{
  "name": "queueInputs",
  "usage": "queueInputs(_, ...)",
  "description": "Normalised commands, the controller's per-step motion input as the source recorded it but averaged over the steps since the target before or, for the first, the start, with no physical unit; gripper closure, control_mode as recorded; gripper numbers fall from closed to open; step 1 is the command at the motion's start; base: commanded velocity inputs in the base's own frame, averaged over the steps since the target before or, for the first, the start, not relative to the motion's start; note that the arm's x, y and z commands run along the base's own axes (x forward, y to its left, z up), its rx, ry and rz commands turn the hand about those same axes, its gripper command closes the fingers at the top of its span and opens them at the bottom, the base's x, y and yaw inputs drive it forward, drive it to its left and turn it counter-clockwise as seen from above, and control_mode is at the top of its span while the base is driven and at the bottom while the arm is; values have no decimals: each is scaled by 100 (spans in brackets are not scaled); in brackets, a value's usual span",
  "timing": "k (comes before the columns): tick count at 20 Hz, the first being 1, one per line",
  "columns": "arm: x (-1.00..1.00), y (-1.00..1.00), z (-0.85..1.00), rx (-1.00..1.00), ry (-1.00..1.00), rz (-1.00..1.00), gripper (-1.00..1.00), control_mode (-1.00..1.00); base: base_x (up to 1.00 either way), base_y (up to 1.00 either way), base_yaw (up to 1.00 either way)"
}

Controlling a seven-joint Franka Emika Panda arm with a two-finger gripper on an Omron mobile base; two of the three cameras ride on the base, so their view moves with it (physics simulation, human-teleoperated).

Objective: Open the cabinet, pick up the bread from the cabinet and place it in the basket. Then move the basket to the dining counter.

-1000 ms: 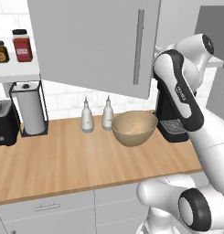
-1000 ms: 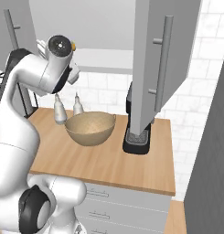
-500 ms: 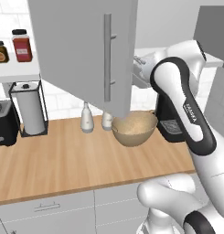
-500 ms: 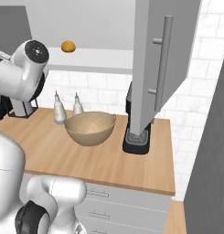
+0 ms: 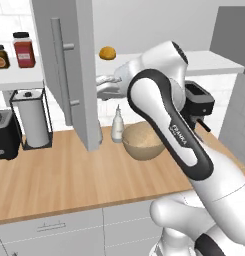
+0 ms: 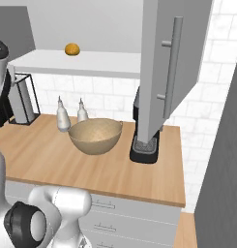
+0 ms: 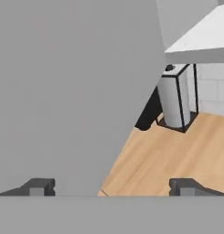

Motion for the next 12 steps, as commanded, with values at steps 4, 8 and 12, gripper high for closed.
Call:
queueInputs(4, 19, -36, 0, -1, -1, -18, -100, -100, 0, 0, 0)
queueInputs(8, 24, -100, 0, -2, -2, -22, -100, -100, 0, 0, 0)
queueInputs(12, 37, -97, 12, -17, -6, -14, -100, -100, 0, 0, 0)
